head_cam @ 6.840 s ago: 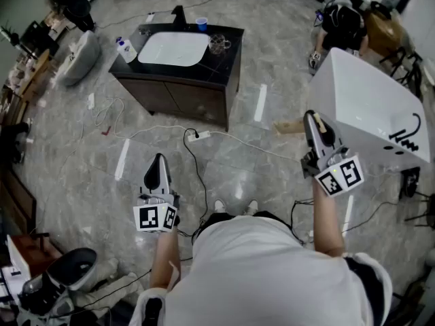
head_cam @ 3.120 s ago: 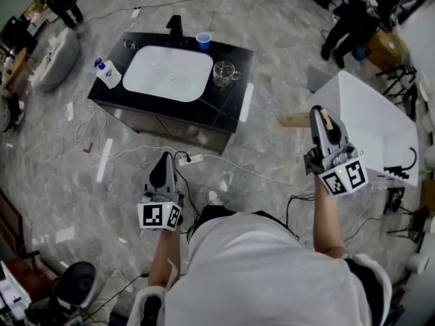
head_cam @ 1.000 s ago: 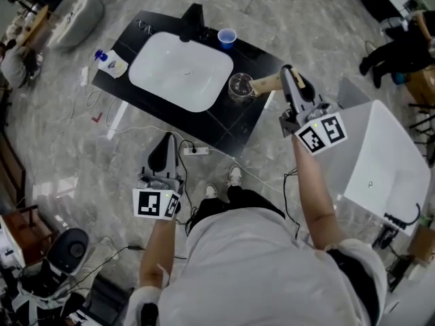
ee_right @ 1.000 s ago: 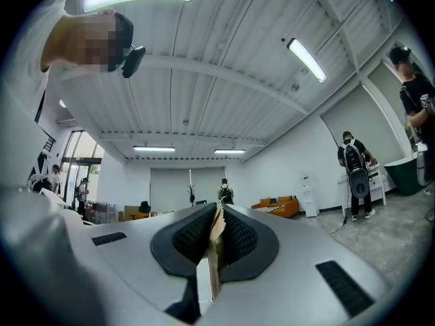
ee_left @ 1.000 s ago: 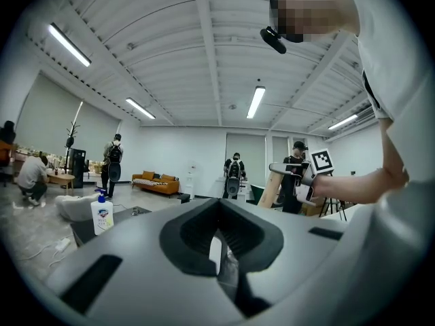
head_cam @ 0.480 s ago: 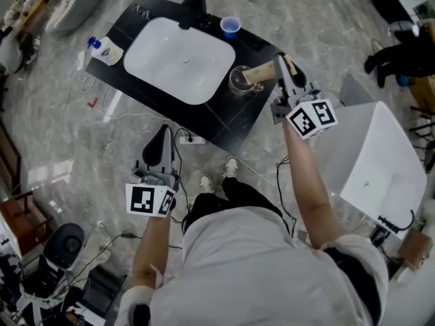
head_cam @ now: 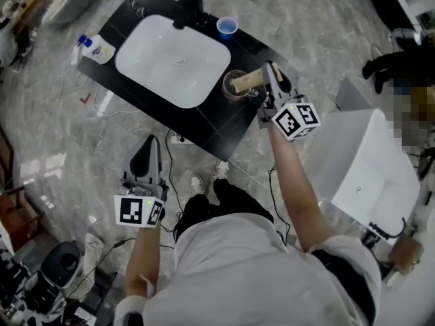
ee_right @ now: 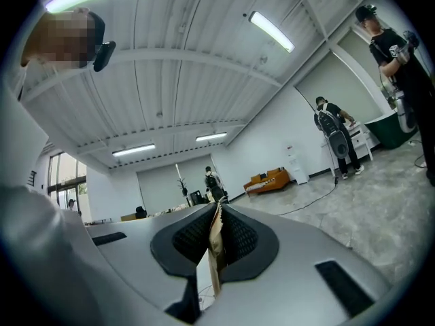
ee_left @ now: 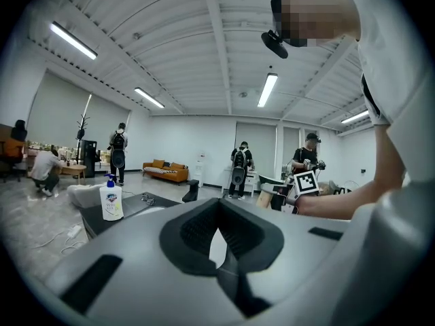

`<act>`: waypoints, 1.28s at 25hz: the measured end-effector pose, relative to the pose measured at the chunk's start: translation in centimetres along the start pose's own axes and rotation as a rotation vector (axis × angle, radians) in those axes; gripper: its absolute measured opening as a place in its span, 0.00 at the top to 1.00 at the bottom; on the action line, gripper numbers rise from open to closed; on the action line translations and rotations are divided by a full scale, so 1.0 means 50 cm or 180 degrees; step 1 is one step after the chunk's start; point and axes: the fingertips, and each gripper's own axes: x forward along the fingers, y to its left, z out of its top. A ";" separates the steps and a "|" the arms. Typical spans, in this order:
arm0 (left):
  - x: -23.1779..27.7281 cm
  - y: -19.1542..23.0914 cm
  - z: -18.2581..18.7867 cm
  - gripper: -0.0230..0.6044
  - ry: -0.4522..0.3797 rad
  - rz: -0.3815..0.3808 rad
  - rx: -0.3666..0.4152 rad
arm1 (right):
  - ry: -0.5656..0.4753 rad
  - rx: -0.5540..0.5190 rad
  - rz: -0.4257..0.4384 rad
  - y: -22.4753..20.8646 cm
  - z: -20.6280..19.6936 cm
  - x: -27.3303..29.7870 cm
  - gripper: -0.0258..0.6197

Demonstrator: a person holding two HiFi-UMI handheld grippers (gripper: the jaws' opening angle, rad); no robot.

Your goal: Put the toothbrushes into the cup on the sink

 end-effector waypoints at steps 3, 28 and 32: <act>0.003 -0.003 0.005 0.96 -0.0014 0.0025 -0.0008 | 0.0014 0.0088 -0.0002 -0.015 -0.014 0.002 0.90; 0.006 -0.011 0.010 0.96 -0.0075 0.0120 -0.0036 | 0.0244 0.0277 -0.0346 -0.109 -0.075 -0.014 0.66; 0.013 -0.014 0.008 0.96 -0.0098 0.0063 -0.0019 | 0.0137 0.0253 -0.0500 -0.119 -0.043 -0.061 0.66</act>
